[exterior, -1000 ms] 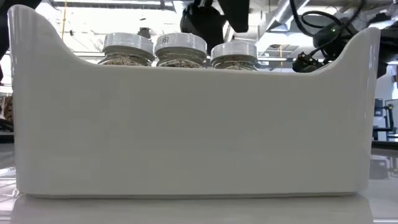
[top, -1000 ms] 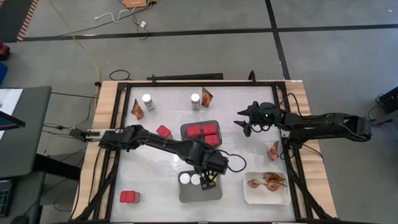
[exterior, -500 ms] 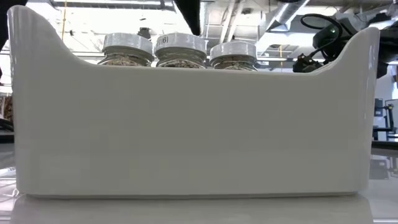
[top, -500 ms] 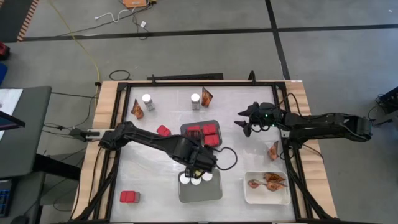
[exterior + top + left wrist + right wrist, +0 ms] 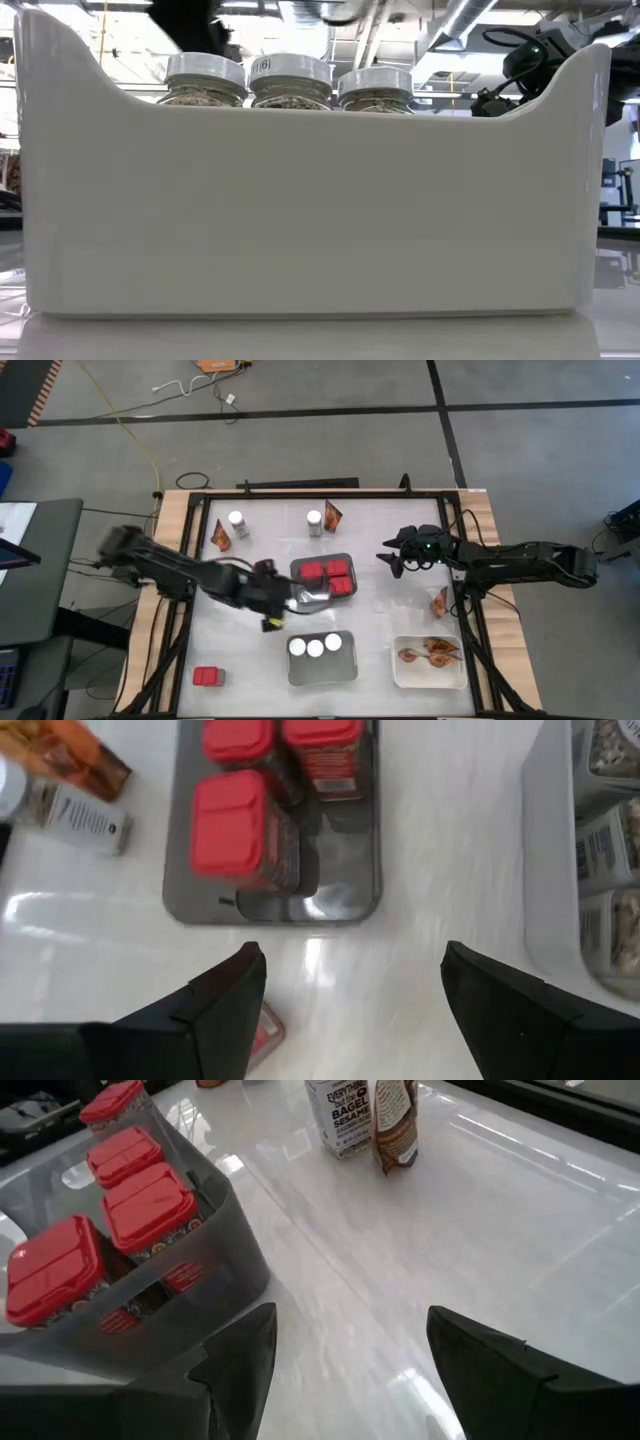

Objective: Sort spices by type
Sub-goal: Put the white seasoning bottle into the gray bin

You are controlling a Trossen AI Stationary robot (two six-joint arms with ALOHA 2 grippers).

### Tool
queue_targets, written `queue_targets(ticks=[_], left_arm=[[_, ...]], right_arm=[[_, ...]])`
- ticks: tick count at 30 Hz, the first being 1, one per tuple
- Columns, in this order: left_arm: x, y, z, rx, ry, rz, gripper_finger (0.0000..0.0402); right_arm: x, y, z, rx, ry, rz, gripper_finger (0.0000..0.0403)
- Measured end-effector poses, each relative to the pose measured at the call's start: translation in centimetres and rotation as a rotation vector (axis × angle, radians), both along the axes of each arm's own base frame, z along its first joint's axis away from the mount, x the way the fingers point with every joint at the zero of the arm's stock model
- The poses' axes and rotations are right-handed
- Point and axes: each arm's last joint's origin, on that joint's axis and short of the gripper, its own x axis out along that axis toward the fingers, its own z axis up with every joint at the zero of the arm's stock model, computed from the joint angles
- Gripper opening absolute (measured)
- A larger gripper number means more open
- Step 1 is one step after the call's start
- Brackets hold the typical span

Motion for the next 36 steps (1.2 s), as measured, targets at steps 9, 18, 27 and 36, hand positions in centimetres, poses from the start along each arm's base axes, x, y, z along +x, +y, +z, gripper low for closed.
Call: queue_targets(ticks=[9, 18, 27, 36], left_arm=[[-9.4, 3.5, -4.0, -0.008, -0.423, -0.041, 0.0290], [-15.4, 6.5, -9.1, -0.002, -0.659, 0.052, 0.0290], [-17.6, 7.7, -12.0, 0.140, -0.658, 0.125, 0.0290], [-17.6, 7.7, -12.2, 0.070, -0.735, 0.174, 0.0290]], right_arm=[[0.3, -0.1, 0.7, -0.020, -0.075, -0.006, 0.0286], [0.6, -0.2, 1.5, -0.126, -0.125, 0.027, 0.0286], [2.4, -0.5, 5.3, -0.173, -0.190, 0.052, 0.0286], [8.8, 0.4, 9.3, -0.208, -0.114, 0.200, 0.0286]])
